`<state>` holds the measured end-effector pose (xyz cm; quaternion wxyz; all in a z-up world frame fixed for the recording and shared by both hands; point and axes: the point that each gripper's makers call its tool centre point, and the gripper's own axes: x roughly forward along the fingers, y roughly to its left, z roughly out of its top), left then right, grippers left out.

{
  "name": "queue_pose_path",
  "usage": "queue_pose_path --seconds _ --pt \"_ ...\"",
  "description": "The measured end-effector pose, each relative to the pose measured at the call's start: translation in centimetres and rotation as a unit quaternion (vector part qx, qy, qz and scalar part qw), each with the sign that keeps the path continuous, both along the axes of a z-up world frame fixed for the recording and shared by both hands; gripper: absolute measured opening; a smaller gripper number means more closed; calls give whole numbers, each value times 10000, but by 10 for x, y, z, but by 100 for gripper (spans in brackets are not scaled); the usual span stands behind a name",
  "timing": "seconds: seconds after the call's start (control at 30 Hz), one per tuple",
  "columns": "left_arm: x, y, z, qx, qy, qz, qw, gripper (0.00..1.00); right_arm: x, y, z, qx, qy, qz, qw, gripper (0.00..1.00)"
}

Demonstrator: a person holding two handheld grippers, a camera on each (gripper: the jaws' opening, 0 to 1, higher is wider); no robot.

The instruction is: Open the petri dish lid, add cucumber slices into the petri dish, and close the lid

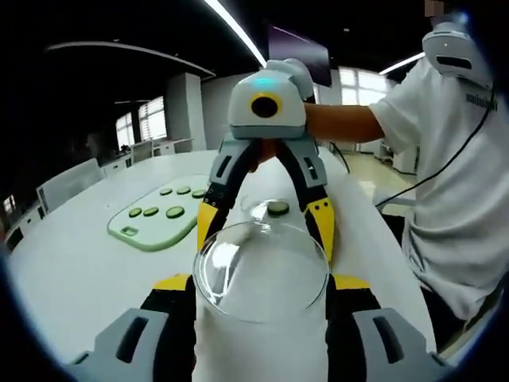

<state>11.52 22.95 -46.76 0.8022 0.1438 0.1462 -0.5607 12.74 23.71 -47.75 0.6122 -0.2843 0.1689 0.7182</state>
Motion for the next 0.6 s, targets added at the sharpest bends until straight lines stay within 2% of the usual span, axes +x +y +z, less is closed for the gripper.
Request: queue_pose_path --seconds 0.6 --pt "3 -39 21 47 -205 -293 9993 65 -4 -41 21 -83 -209 -266 9994 66"
